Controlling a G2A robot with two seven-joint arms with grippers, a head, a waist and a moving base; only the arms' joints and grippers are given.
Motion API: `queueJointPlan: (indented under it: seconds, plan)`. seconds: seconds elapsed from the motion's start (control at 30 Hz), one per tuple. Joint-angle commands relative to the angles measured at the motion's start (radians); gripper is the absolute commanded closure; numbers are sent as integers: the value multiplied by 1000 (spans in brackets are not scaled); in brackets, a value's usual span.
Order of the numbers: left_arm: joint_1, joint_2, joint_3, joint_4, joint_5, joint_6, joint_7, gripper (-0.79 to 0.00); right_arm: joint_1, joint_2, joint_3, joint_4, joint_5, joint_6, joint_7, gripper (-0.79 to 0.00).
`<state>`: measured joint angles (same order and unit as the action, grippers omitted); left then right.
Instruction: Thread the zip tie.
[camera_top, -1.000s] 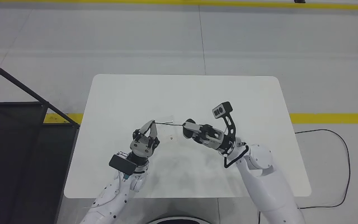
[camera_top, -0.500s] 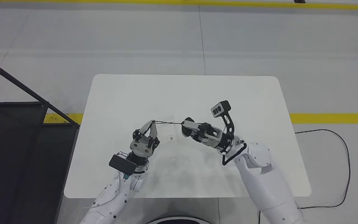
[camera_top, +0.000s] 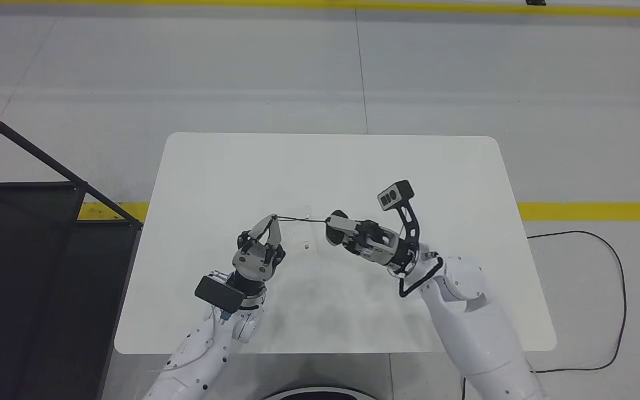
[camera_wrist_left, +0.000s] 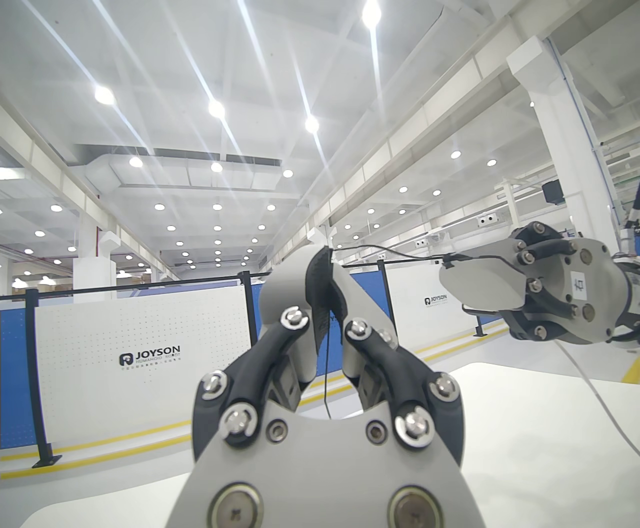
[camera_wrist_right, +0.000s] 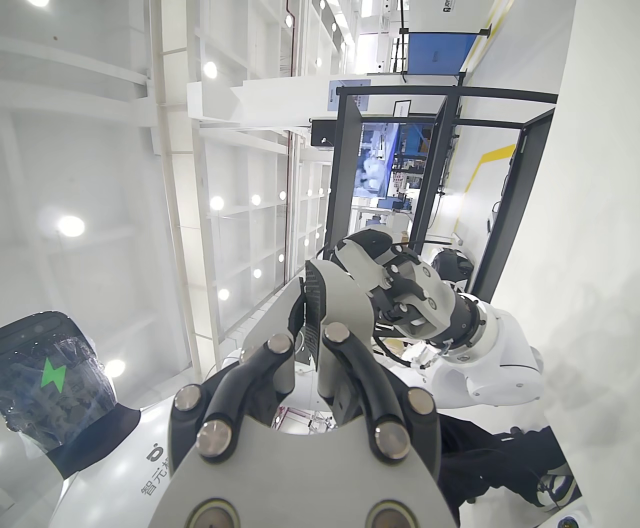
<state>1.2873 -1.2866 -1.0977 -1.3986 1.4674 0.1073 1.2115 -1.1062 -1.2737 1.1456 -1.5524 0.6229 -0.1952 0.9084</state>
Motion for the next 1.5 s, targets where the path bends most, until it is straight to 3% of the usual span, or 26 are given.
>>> queueJointPlan:
  seconds: [0.0, 0.47, 1.47]
  plan:
    - [0, 0, 0, 0, 0, 0, 0, 0, 2, 0, -3, 1, -4, 5, -3, 0]
    - [20, -6, -24, -43, -3, -16, -54, 0, -36, 4, 13, -18, 26, -41, 39, 0]
    - [20, -9, -24, -43, 3, -14, -56, 0, 13, -2, -10, 18, 28, 6, 12, 0]
